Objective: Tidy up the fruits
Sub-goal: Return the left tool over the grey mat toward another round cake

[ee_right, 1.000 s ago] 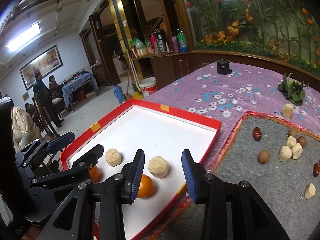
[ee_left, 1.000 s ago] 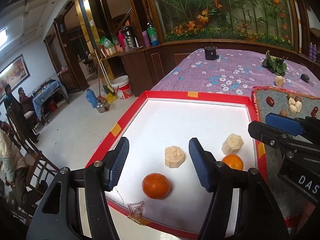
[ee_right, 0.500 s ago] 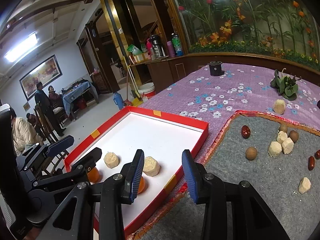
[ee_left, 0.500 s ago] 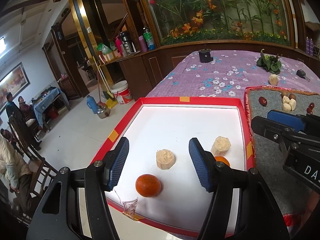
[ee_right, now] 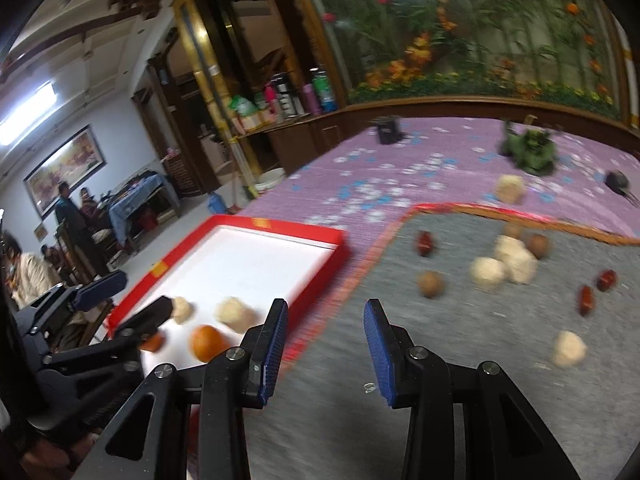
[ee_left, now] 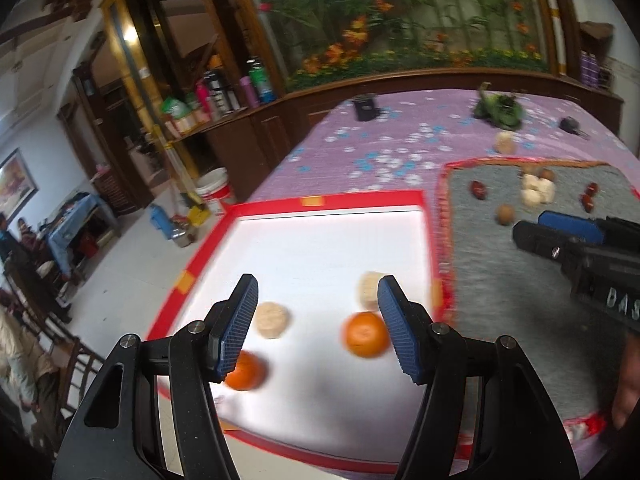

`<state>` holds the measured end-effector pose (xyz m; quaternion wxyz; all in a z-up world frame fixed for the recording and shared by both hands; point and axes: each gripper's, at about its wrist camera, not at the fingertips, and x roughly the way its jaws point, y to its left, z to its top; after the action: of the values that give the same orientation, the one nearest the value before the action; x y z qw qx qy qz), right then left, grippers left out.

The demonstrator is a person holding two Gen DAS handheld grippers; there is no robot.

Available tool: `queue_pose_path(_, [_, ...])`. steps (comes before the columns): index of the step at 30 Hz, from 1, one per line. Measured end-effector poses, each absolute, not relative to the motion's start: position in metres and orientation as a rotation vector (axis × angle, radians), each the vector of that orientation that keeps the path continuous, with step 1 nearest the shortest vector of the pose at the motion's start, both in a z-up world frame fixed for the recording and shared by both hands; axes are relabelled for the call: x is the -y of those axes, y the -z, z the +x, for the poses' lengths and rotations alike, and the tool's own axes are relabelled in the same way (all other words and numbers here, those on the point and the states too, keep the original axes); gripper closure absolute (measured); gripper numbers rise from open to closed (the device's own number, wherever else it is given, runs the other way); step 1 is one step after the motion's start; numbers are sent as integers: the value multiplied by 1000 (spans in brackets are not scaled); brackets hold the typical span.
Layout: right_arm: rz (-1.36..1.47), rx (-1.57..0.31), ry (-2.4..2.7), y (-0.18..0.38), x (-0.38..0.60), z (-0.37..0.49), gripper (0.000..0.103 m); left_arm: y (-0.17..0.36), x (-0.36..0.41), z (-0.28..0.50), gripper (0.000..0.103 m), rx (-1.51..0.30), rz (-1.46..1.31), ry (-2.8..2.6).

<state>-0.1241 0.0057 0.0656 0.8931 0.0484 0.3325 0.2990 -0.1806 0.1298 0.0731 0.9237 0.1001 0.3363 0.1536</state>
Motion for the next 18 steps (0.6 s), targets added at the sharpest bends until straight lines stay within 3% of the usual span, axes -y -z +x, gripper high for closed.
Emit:
queue_pose_path(10, [204, -745, -338, -54, 149, -105, 65, -60, -65, -156, 40, -764, 243, -100])
queue_pose_path(18, [187, -817, -250, -50, 190, -80, 65, -55, -14, -141, 40, -815, 289, 42])
